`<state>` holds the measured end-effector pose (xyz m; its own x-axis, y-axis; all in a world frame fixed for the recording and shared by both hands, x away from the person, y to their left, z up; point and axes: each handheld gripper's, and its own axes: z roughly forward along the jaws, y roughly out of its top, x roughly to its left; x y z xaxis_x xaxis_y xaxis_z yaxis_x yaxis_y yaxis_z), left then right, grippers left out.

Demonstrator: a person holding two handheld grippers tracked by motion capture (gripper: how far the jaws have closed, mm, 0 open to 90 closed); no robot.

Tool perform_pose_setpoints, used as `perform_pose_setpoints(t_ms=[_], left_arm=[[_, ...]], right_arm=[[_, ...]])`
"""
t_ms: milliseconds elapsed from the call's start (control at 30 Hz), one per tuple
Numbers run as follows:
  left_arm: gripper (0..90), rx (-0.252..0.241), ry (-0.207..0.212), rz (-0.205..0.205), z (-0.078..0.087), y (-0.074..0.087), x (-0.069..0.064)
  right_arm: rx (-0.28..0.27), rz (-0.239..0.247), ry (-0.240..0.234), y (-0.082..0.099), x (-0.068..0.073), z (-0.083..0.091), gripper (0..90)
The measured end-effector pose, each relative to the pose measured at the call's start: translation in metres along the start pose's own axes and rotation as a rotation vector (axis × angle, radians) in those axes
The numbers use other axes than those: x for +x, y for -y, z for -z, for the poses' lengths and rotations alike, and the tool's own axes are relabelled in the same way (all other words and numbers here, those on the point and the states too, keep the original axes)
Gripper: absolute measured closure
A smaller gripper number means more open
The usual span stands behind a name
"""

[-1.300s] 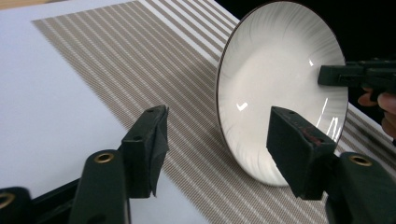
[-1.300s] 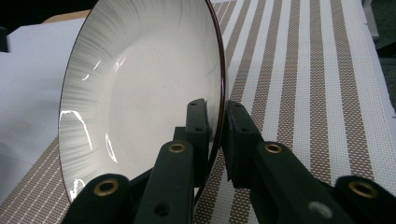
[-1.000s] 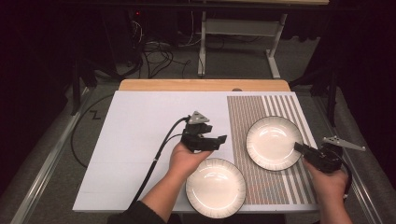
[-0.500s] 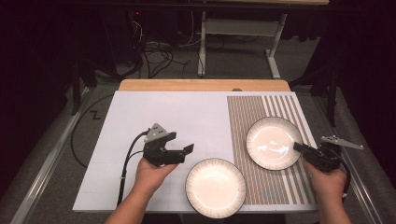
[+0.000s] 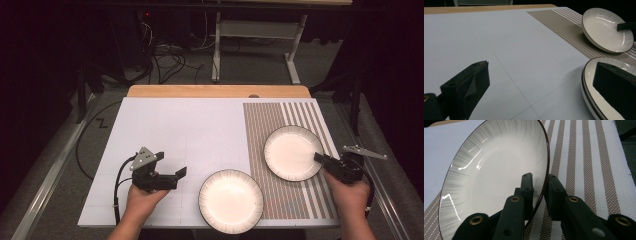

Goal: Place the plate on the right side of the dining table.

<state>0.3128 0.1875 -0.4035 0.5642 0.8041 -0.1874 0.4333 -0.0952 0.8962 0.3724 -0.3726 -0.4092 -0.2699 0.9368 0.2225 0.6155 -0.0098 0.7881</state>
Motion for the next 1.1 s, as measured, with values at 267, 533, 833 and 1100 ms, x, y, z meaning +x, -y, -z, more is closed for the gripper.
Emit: perform_pose_setpoints(t_ms=[267,533,833,1100], left_arm=[[0.3,-0.035,-0.019,-0.009,0.004,0.006,0.005],[1.2,-0.031,-0.017,-0.002,0.002,0.006,0.011],[1.2,-0.024,-0.024,0.002,-0.001,0.006,0.013],[1.5,-0.029,-0.024,-0.009,0.001,0.007,0.011]], right_arm=[[0.011,-0.012,0.023,0.001,-0.002,-0.002,79.4],[0.012,-0.025,0.029,0.001,-0.004,-0.005,79.9],[0.025,-0.026,0.074,0.001,-0.008,-0.01,82.3],[-0.018,0.01,0.064,0.001,-0.004,-0.003,70.3]])
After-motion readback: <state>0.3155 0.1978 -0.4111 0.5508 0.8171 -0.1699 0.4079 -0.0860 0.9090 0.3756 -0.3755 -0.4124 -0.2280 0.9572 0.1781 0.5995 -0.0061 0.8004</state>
